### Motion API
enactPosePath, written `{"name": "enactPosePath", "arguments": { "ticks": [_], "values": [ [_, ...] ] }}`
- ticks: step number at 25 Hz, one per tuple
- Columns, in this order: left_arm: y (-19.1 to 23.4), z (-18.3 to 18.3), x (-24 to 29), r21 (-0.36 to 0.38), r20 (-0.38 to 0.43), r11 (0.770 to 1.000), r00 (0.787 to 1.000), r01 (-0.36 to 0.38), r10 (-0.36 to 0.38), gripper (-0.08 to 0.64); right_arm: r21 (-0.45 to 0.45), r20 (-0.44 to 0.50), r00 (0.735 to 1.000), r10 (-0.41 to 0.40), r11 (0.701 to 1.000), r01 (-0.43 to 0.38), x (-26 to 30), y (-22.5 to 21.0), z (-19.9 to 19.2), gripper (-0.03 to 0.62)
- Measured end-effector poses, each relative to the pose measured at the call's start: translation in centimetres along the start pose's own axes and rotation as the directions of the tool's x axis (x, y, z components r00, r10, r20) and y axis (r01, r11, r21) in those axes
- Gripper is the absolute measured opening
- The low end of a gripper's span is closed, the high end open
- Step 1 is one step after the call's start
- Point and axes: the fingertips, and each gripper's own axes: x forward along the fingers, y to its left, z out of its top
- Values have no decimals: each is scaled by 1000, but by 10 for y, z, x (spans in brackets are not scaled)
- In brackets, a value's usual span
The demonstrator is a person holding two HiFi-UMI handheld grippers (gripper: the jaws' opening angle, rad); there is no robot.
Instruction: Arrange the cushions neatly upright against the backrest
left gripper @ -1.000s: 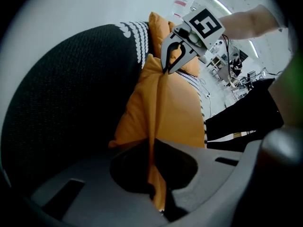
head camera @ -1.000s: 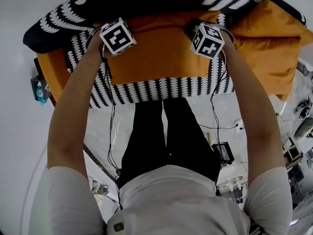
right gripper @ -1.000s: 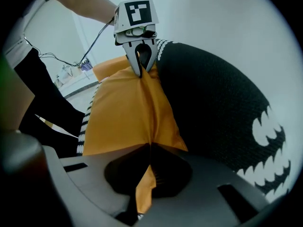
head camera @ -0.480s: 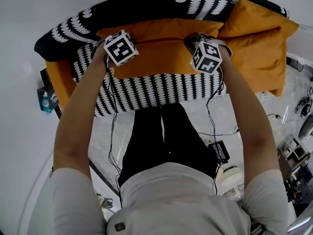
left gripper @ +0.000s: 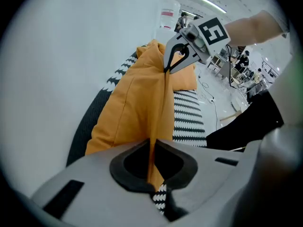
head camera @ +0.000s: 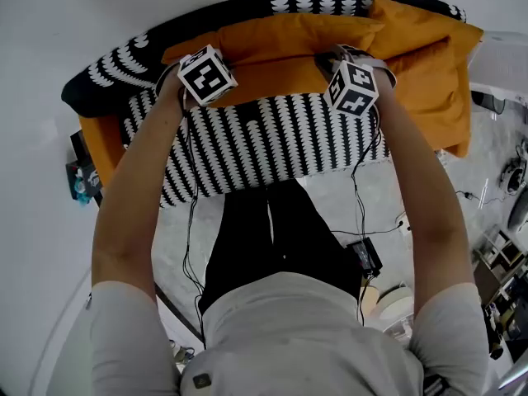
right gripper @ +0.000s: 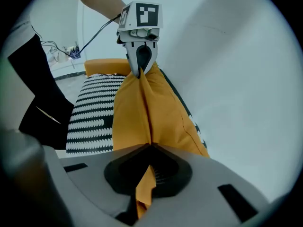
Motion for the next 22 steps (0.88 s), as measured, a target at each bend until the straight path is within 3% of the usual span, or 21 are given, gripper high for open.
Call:
{"name": "enactPosePath", "arguments": {
  "ticks": [9,22],
  "values": [
    [13,40,1,32,33,999,999,-42,41,14,-11,-18,999,-31,999,31,-11,-24,-23,28],
    [22,31,51,-1,-14,1000,1000,5,-5,14,56,-1,1000,-1,998,1,25,-21,-45,26]
  ]
}}
